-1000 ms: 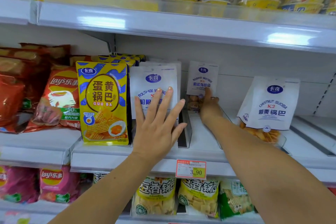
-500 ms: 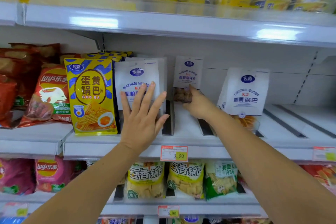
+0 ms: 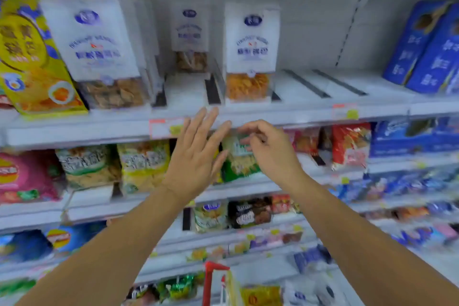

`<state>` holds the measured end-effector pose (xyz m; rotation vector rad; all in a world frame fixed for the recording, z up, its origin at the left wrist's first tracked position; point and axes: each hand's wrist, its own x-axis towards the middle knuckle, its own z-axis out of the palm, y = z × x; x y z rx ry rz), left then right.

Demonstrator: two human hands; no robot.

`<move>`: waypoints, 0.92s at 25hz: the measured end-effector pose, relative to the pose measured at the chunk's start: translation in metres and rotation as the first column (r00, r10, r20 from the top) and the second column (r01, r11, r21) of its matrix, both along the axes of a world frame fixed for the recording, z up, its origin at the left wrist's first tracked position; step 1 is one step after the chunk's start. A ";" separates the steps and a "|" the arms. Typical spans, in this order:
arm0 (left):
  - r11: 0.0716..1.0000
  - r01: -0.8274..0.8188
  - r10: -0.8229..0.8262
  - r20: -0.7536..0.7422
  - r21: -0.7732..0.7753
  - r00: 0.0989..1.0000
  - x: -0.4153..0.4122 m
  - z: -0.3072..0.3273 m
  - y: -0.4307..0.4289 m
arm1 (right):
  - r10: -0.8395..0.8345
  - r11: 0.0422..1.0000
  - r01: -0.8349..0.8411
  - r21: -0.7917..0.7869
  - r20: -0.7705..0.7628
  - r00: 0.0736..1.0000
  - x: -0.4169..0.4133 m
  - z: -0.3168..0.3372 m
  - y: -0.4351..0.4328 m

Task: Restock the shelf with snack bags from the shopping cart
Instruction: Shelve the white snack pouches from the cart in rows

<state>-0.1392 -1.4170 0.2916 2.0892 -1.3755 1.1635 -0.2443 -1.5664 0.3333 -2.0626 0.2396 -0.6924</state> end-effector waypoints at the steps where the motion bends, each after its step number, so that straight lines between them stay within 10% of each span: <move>1: 0.997 0.069 -0.068 -0.040 0.045 0.997 -0.014 -0.021 -0.008 | -0.025 1.000 0.026 0.017 -0.049 0.998 -0.013 -0.021 -0.007; 6: 0.911 0.338 -0.194 -0.477 0.236 0.857 -0.076 -0.161 -0.031 | -0.158 0.974 0.205 0.092 -0.368 0.916 -0.087 -0.141 -0.035; 12: 0.702 0.521 0.214 -0.842 0.486 0.496 -0.122 -0.276 -0.014 | -0.267 0.894 0.447 -0.015 -0.820 0.507 -0.162 -0.304 -0.058; 17: 0.677 0.554 0.365 -0.875 0.485 0.319 -0.131 -0.317 0.000 | -0.231 0.962 0.206 -0.181 -0.939 0.253 -0.190 -0.394 -0.074; 23: 0.763 0.450 0.448 -0.881 0.464 0.148 -0.152 -0.343 -0.013 | -0.351 0.910 -0.151 -0.386 -0.911 0.216 -0.174 -0.450 -0.099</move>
